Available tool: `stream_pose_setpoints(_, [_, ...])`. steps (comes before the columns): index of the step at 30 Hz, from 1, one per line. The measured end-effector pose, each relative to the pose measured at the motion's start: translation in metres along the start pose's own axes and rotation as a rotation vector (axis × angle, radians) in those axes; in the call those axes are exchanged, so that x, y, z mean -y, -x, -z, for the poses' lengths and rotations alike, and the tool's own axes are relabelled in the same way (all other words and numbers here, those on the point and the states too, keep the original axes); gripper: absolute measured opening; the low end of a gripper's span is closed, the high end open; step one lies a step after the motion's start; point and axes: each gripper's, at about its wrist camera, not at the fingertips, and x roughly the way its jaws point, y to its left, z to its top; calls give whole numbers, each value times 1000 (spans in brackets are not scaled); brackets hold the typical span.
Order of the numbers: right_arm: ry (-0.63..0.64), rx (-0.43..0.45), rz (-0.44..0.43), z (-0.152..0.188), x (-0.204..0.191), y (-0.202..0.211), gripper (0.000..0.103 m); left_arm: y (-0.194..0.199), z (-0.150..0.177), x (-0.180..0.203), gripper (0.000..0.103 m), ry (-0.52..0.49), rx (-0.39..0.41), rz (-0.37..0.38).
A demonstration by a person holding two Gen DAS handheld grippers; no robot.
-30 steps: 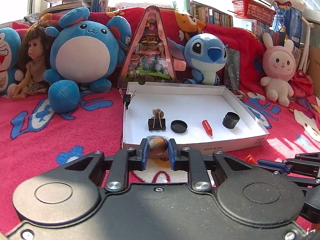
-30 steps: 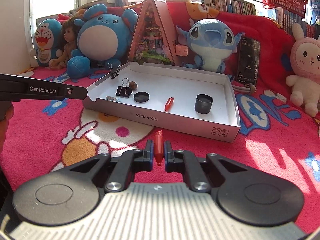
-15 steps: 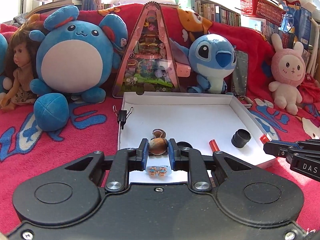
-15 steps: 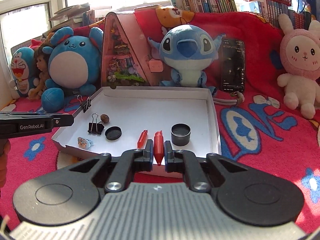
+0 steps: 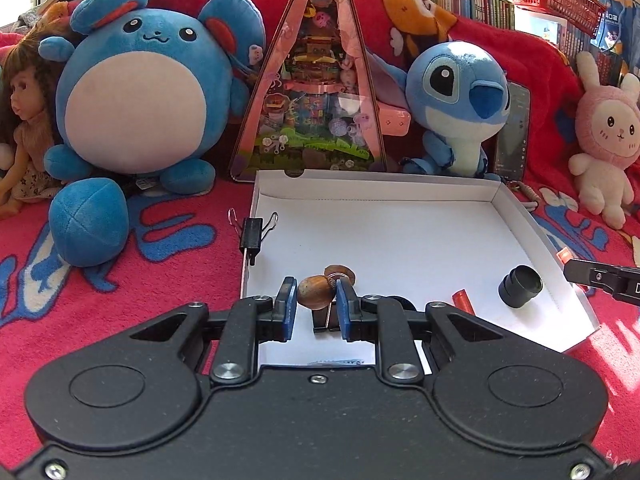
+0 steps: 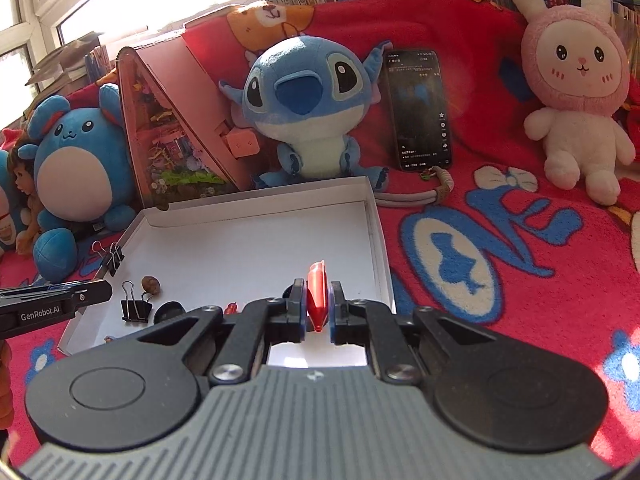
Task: Organize rigid objects
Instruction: 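Carry the acorn with the left tool while the right tool carries the marker into the box, then open the left tool releasing the acorn while the right tool releases the marker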
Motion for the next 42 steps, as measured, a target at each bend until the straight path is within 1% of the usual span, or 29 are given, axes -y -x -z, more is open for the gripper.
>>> stream_pose_setpoints(8, [-44, -28, 37, -1, 11, -19, 14, -11, 2, 0, 20, -9, -9, -15])
stream_pose_setpoints(16, [-89, -50, 35, -4, 20, -31, 14, -23, 2, 3, 20, -7, -19, -25])
stream_pose_setpoints(19, [-106, -57, 38, -5, 23, -36, 14, -27, 1, 5, 20, -10, -10, -31])
stream_pose_setpoints(29, [-112, -61, 33, -5, 24, -39, 15, -31, -2, 7, 21, 2, -8, -23])
stream_pose_setpoints(30, [-109, -60, 34, -6, 24, -39, 17, -29, -2, 8, 24, -4, -3, -24])
stream_pose_setpoints(31, [-108, -58, 34, -6, 24, -38, 20, -27, -1, 8, 33, -10, 4, -25])
stream_pose_setpoints(33, [-107, -50, 34, -6, 24, -37, 21, -22, -1, 10, 44, -25, 28, -30])
stream_pose_setpoints(35, [-105, -45, 36, -6, 24, -35, 23, -18, -2, 13, 45, -42, 45, -35])
stream_pose_setpoints(36, [-104, -44, 36, -6, 24, -34, 27, -16, -2, 14, 47, -50, 49, -34])
stream_pose_setpoints(37, [-102, -43, 35, -6, 24, -34, 28, -14, -3, 15, 51, -54, 52, -33])
stream_pose_setpoints(38, [-100, -41, 35, -6, 23, -33, 29, -12, -3, 16, 52, -55, 53, -31])
stream_pose_setpoints(39, [-95, -36, 38, -6, 22, -31, 32, -10, -3, 17, 53, -56, 53, -29])
stream_pose_setpoints(40, [-90, -31, 38, -6, 22, -29, 38, -8, -3, 17, 53, -59, 53, -27])
stream_pose_setpoints(42, [-82, -23, 35, -5, 21, -26, 42, -5, -2, 19, 55, -71, 54, -26])
